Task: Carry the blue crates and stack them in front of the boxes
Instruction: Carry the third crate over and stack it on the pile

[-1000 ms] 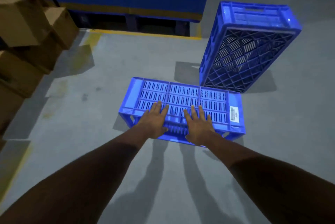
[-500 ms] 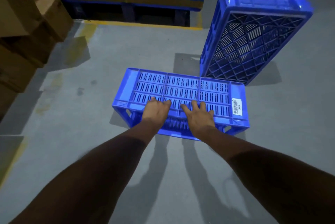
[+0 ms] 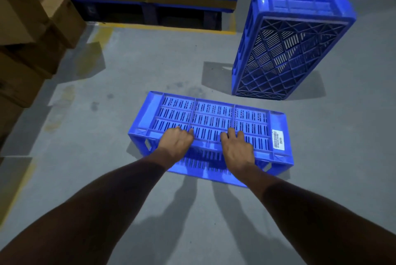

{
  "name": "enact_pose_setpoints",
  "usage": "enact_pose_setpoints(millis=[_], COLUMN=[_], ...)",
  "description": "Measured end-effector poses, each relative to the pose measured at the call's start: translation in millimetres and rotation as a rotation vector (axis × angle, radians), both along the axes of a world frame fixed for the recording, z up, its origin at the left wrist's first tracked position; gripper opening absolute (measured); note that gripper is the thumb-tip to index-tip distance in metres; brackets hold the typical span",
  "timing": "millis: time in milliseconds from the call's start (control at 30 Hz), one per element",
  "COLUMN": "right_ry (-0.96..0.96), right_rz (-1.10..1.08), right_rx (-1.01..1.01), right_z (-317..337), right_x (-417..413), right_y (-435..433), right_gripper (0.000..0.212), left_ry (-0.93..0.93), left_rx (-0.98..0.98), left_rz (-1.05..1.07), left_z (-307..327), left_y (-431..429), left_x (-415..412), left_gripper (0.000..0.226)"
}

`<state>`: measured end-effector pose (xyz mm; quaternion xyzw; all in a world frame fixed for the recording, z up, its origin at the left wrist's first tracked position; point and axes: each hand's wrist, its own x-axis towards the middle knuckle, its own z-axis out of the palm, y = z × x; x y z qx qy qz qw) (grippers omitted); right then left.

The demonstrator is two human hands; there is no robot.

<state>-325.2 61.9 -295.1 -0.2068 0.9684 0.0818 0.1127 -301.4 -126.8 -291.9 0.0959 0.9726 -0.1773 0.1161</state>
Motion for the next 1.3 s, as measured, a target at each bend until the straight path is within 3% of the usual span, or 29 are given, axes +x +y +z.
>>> enact_pose_setpoints(millis=[133, 267, 367, 433, 500, 567, 633, 700, 833, 1100, 1233, 1300], right_ry=[-0.023, -0.14, -0.228, -0.294, -0.338, -0.36, -0.362, -0.324, -0.268, -0.269, -0.094, -0.025], right_rz=[0.044, 0.021, -0.041, -0.036, -0.013, 0.018, 0.011, -0.044, -0.081, -0.156, -0.143, -0.135], right_rx=[0.043, 0.012, -0.034, -0.046, -0.055, -0.058, -0.078, -0.127, -0.204, -0.651, -0.657, -0.591], right_z=[44.4, 115.9, 194.8, 252.4, 305.6, 355.7, 397.2, 439.1, 529.5, 678.7, 718.2, 730.9], right_x=[-12.7, -16.0, -13.1, -8.6, 0.5, 16.0, 33.7, 44.5, 49.4, 54.4, 56.5, 57.5], right_y=[12.6, 15.1, 7.0, -0.2, -7.5, -16.5, -23.7, -27.7, -27.6, -10.7, -7.6, -1.8], right_gripper=[0.042, 0.043, 0.038, 0.04, 0.043, 0.044, 0.044, 0.042, 0.04, 0.015, 0.016, 0.035], left_ry=[-0.073, -0.173, 0.019, 0.245, 0.374, 0.392, 0.399, 0.359, 0.2, 0.1, 0.084, 0.093], left_rx=[0.091, 0.268, 0.373, 0.528, 0.882, 1.469, 1.98, 2.189, 2.192, 1.938, 1.749, 1.596], left_rz=[0.087, 0.227, 0.396, 0.747, 1.265, 1.743, 1.915, 1.877, 1.683, 1.273, 0.959, 0.811], left_z=[51.2, 108.2, 161.2, 212.4, 254.9, 296.5, 335.0, 380.8, 467.2, 582.9, 613.5, 630.1], left_y=[3.1, 0.9, 9.5, 24.1, 35.3, 35.6, 29.3, 26.6, 32.0, 42.6, 46.2, 41.1], left_x=[-8.5, -2.4, 25.0, 43.4, 46.6, 35.8, 25.6, 20.4, 9.2, -5.6, 5.7, 6.6], left_gripper=[0.031, 0.032, 0.038, 0.05, 0.06, 0.071, 0.07, 0.058, 0.02, 0.028, 0.047, 0.041])
